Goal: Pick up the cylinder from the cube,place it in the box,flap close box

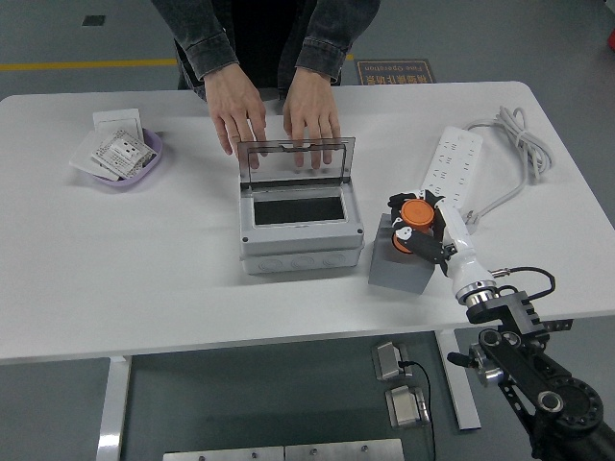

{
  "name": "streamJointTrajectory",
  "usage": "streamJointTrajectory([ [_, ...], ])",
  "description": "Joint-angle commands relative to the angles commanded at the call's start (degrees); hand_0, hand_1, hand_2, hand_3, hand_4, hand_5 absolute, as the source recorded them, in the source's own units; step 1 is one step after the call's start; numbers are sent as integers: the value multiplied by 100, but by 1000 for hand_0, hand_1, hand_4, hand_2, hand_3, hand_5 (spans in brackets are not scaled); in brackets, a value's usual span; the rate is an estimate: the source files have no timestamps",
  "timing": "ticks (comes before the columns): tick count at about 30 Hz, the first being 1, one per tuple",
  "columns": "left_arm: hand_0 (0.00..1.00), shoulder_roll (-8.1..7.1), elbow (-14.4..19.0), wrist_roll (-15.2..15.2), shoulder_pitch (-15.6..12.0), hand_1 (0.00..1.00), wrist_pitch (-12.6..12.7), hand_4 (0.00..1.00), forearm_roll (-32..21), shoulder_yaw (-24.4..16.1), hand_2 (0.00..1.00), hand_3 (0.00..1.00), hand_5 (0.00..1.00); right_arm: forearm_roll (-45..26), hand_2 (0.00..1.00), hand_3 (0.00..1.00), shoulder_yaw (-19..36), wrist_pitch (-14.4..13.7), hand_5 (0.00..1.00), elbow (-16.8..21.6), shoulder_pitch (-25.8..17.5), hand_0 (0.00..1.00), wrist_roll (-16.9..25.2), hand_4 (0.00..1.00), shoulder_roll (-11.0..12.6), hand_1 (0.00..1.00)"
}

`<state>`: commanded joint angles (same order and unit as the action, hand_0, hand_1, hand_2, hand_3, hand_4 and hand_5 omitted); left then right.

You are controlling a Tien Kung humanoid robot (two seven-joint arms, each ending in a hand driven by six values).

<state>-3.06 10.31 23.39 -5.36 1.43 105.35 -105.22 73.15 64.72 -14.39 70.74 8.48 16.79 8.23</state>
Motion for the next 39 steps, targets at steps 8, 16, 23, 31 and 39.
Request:
streamJointTrajectory([
  [8, 651, -7, 0, -5, 8, 699, 10, 801, -16, 17, 674, 731, 573, 168, 556, 405, 27, -31, 2, 68, 93, 747, -52, 68, 33, 632],
  [16, 652, -5, 0, 0, 7, 700, 13, 800, 5, 2, 674, 731, 578, 530, 561, 400, -126, -278, 2, 256, 287, 744, -247, 62, 89, 632],
  [23, 654, -6, 0, 1, 5, 699, 24, 801, 23, -15, 673, 729, 579, 1126, 510, 377, -426, -466, 2, 453, 644, 372, -491, 74, 122, 373],
  [31, 654, -21, 0, 15, 4, 699, 41, 801, 57, -60, 673, 727, 579, 1944, 461, 342, -925, -572, 2, 387, 1233, 81, -888, 48, 91, 180],
  [39, 654, -42, 0, 19, 2, 700, 53, 802, 85, -89, 673, 726, 579, 2485, 447, 324, -1601, -503, 2, -78, 1872, 2, -1221, 57, 54, 134],
])
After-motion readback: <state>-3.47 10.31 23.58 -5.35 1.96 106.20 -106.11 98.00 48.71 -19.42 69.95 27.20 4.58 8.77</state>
